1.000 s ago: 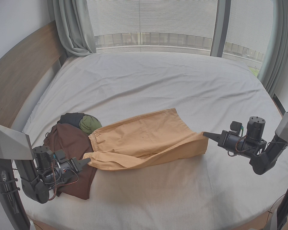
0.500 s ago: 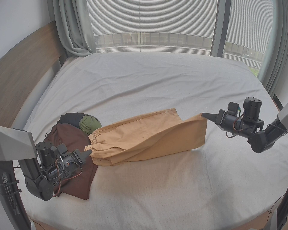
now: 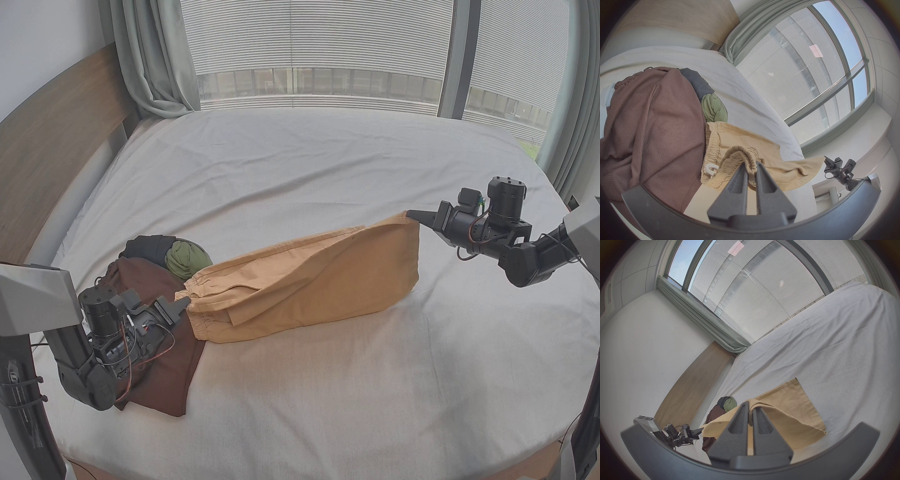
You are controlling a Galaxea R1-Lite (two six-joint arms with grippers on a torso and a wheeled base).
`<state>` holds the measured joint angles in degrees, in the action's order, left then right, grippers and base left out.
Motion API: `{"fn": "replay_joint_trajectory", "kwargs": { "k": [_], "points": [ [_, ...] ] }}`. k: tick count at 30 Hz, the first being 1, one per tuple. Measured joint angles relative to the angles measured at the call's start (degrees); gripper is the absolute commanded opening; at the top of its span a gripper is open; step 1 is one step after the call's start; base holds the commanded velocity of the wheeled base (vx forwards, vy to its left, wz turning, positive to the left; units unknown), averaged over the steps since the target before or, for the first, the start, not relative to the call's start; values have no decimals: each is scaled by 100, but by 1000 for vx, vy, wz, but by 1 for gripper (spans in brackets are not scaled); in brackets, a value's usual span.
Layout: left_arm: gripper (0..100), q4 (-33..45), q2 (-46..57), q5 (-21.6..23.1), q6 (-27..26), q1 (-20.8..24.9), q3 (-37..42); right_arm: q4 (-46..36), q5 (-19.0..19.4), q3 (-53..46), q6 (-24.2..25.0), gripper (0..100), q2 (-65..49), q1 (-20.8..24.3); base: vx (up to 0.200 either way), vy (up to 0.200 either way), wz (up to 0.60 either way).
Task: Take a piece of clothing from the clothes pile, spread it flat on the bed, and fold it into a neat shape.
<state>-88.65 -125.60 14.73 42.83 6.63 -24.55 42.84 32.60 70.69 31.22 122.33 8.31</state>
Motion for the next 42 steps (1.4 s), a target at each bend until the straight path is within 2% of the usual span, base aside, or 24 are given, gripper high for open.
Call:
{"fn": "replay_joint_trajectory", "kwargs": {
  "k": [14, 29, 42],
  "points": [
    [0, -4, -282, -247, 193, -5, -419, -252, -35, 955, 1, 0, 719, 98, 0, 0, 0],
    [0, -4, -571, -466, 226, -16, -806, -226, -523, 1681, 33, 0, 1303, 149, 0, 0, 0],
    [0, 0, -994, -789, 224, -49, -1324, -277, -707, 2241, 34, 0, 1775, 227, 0, 0, 0]
  ]
}}
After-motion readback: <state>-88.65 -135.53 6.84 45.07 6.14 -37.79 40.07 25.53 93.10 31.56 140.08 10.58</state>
